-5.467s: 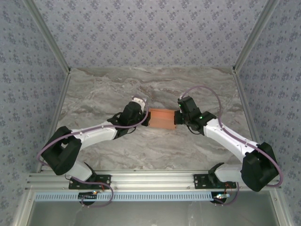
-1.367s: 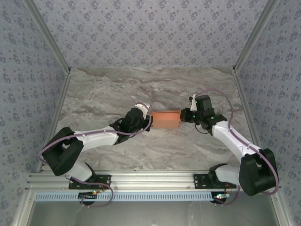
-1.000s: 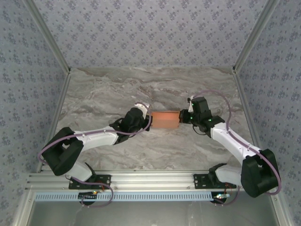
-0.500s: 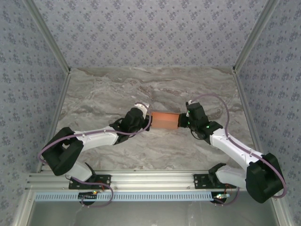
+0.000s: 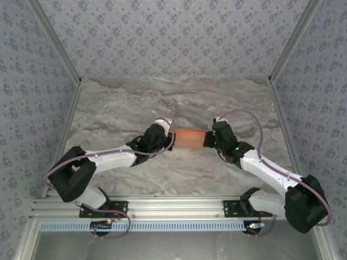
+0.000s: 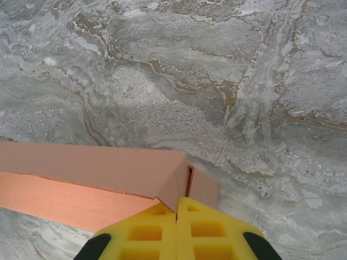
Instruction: Fold the paper box
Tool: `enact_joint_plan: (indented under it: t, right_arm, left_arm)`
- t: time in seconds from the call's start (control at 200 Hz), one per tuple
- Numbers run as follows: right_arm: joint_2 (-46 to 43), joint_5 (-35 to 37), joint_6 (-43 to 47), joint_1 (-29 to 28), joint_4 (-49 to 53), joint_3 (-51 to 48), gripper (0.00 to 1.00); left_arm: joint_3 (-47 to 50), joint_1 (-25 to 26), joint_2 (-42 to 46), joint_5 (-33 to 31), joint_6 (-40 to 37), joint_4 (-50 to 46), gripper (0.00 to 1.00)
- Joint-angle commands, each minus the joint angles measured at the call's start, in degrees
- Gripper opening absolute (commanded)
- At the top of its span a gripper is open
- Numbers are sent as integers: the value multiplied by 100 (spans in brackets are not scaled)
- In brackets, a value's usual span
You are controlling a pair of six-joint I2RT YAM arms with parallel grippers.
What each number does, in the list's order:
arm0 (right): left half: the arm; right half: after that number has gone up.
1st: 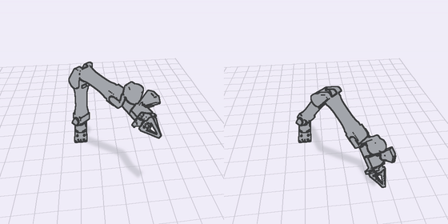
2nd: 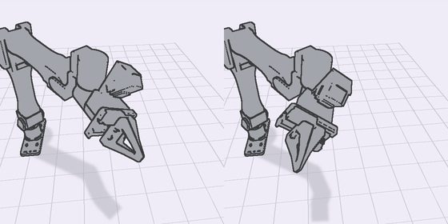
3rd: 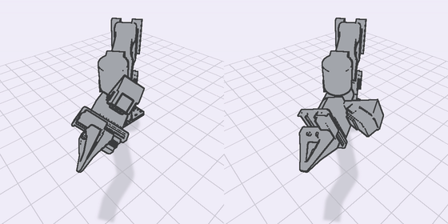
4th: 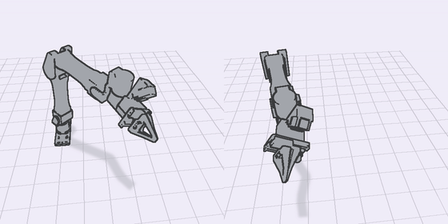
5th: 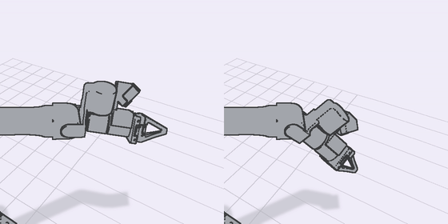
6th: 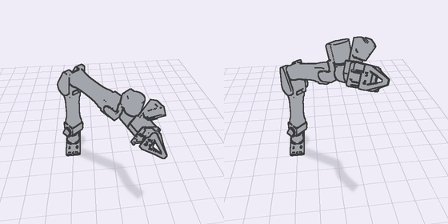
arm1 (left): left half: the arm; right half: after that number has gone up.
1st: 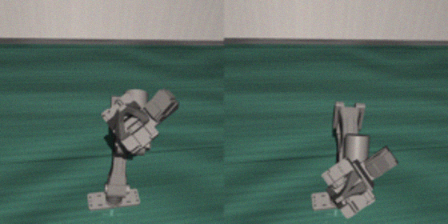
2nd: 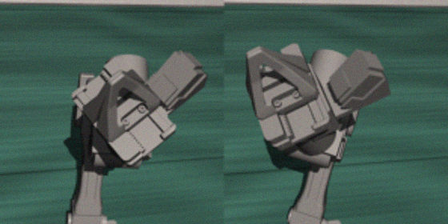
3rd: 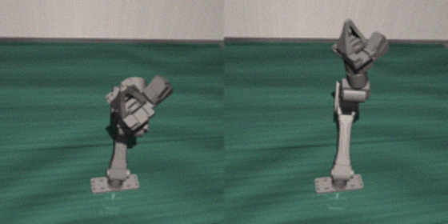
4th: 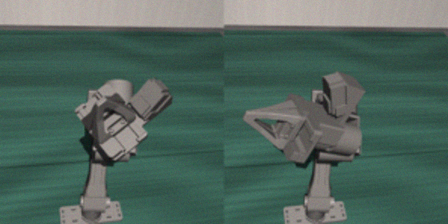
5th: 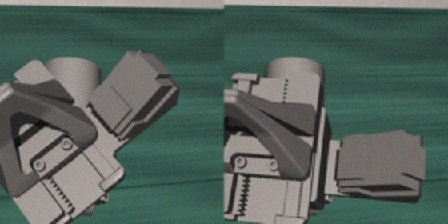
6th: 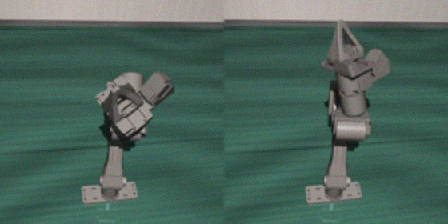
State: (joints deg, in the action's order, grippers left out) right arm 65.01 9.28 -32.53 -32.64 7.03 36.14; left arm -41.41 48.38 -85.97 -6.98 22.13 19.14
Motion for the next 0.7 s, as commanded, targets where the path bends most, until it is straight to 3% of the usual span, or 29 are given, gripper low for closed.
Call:
enact_joint_plan:
  t: [0.0,0.35,0.695]
  right_arm:
    - [14,293,67,-115,376,-163,6]
    - [3,645,106,-337,213,-391,6]
    - [-85,824,245,-391,386,-182,6]
  left_arm:
    - [115,1,11,-152,-42,-440,0]
    - [390,-3,69,-156,69,-186,0]
    - [117,-4,554,-180,-119,-454,24]
